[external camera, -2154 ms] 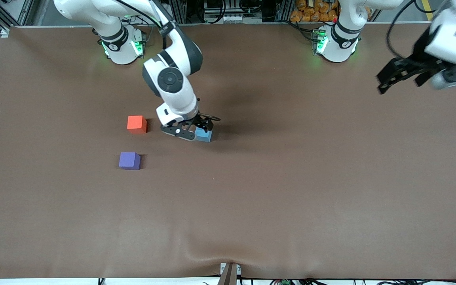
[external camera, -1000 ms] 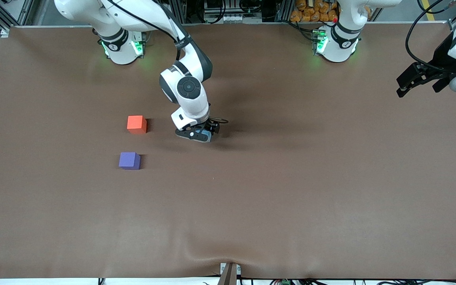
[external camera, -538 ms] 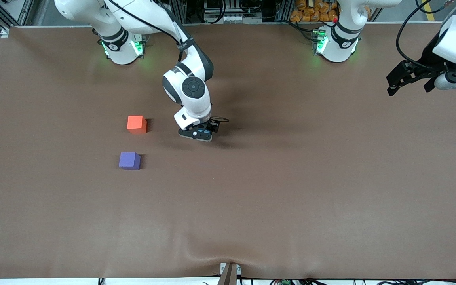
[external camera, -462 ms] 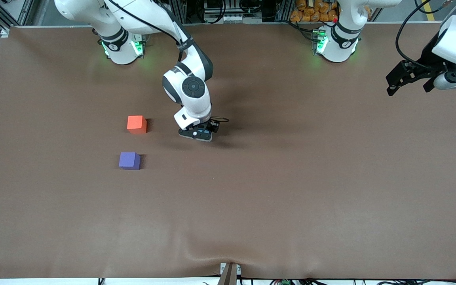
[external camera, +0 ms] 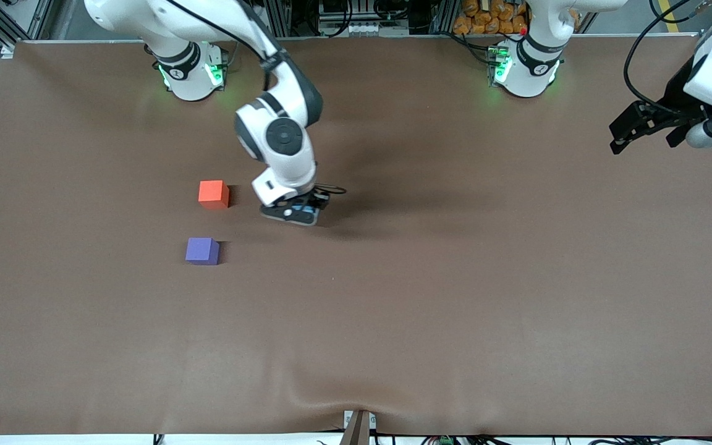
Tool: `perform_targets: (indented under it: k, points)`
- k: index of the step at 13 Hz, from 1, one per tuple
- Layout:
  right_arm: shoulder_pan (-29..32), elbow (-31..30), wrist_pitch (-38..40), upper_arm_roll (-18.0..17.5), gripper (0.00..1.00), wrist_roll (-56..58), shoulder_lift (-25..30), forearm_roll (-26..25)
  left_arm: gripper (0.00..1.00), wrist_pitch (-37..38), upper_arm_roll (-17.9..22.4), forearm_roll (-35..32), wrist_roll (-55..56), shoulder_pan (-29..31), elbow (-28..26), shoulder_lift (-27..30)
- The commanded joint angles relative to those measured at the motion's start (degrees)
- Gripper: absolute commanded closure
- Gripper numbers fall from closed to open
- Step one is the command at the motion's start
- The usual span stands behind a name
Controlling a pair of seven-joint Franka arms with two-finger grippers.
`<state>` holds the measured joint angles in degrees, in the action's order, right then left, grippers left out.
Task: Place blue block between orange and purple blocks
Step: 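Carry the light blue cube with the right gripper toward the orange cube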
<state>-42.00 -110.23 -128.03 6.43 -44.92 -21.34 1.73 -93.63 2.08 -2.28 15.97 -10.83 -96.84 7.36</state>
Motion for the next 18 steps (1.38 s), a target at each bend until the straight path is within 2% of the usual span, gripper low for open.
perform_targets:
  k: [1,5,7,9,12,16,18]
  points:
    - [6.83,-5.07,2.43,-0.8,1.0,11.21,7.35,-0.67,0.0,1.08,-0.15,-0.26,-0.76,0.37,0.86,0.29]
    - [15.09,-7.64,5.32,-0.72,1.0,24.32,11.05,-0.67,0.0,2.32,-0.15,-0.44,-1.81,0.29,2.53,0.11]
    - [23.24,-7.64,5.6,-0.8,1.0,38.08,11.24,-0.58,0.0,2.58,-0.32,-0.44,-1.38,0.2,2.53,0.2]
    - [29.5,-7.2,5.51,-0.89,1.0,47.0,10.8,0.21,0.0,2.67,-0.23,-0.44,-2.08,0.29,2.27,0.11]
    - [28.74,-9.73,6.13,-1.07,1.0,46.77,11.93,0.3,0.0,3.72,-0.32,-0.53,-1.99,0.2,2.18,0.11]
    - [23.12,-18.95,-3.34,-1.07,1.0,35.9,13.96,0.21,0.0,3.55,0.03,-0.7,-2.34,0.2,2.88,0.63]
    - [23.11,-21.51,-6.42,-1.07,1.0,34.91,14.22,0.21,0.0,3.46,0.38,-0.53,-2.96,0.28,2.8,0.73]
